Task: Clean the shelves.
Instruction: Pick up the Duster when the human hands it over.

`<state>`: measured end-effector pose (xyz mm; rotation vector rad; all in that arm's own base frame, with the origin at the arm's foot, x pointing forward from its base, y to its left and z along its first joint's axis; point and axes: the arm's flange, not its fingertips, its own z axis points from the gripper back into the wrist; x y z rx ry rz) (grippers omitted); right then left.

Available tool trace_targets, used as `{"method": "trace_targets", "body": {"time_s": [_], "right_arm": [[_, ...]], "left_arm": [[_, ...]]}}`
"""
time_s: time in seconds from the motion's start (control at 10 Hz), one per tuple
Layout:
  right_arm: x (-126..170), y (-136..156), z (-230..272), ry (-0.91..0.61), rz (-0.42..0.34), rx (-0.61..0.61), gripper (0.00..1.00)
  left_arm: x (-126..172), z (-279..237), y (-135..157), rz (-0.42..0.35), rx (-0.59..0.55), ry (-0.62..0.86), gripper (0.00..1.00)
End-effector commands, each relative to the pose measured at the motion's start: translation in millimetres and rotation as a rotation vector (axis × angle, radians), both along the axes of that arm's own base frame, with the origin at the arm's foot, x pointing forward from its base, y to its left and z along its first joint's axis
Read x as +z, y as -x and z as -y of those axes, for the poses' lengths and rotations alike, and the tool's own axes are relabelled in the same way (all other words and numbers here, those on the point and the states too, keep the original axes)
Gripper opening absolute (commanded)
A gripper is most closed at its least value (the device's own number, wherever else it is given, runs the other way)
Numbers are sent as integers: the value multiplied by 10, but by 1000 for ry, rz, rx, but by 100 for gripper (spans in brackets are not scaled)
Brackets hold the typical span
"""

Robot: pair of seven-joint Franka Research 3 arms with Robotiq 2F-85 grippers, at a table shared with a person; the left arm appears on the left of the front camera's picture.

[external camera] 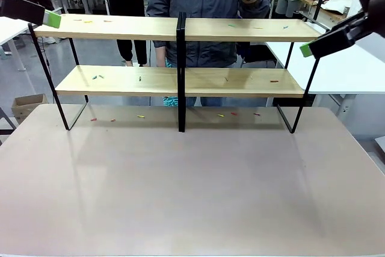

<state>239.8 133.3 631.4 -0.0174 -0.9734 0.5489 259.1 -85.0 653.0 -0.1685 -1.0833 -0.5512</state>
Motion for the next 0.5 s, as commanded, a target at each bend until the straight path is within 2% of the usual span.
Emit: {"method": "trace_targets", "body": {"time_s": [0.0, 0.2, 0.4], "right_arm": [[-536, 225, -8, -21, -4, -37, 100], [-564, 163, -48, -46, -39, -66, 100], [-536, 138, -60, -83, -35, -103, 100]], "left_arm": [[0, 0, -3, 2, -1, -1, 100], [0, 0, -3, 2, -1, -1, 100], [0, 0, -3, 2, -1, -1, 100]]}}
